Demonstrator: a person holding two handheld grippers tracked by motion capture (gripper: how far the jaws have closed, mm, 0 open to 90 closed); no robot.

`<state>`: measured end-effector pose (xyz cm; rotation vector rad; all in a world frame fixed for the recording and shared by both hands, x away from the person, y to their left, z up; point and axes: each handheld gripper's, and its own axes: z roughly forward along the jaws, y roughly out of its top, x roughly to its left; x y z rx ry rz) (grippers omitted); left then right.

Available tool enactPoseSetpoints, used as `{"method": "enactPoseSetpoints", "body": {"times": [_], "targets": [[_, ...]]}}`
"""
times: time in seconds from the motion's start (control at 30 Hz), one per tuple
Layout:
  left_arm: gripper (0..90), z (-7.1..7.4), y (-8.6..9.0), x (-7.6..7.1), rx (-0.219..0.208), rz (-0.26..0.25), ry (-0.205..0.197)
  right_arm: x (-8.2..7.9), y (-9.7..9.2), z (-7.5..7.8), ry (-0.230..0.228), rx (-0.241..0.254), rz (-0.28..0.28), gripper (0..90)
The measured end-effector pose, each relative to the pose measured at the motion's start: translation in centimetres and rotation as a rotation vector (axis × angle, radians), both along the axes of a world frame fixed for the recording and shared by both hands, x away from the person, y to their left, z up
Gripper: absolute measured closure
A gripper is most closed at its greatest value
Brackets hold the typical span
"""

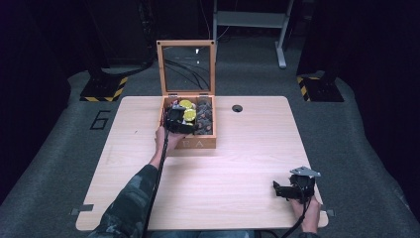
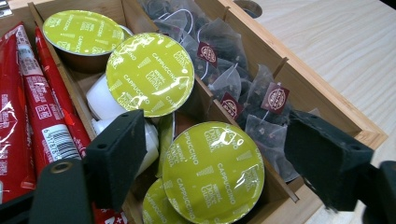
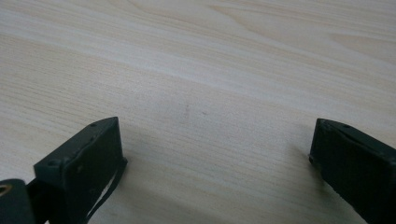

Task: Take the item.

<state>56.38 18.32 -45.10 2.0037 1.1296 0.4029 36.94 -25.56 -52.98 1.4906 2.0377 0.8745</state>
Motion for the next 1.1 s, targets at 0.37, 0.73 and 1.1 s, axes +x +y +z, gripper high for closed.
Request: {"method": "enactPoseSetpoints", "body": {"times": [0.37,0.73,1.1], "targets": [[26.2,-0.6,0.2,0.4,0.015,-0.002,0.025,0.0,0.0,0.0,0.003,-0.002,0.000,1.9],[28.6,-0.7,0.4,0.4,-0.006,-0.010,0.026,0.0,0.0,0.0,0.002,0.000,0.000,1.9],[31.5,-0.4,1.4,0.4,-0.013,-0.015,0.031,0.0,0.0,0.0,-0.001,0.001,0.000,1.9]]}}
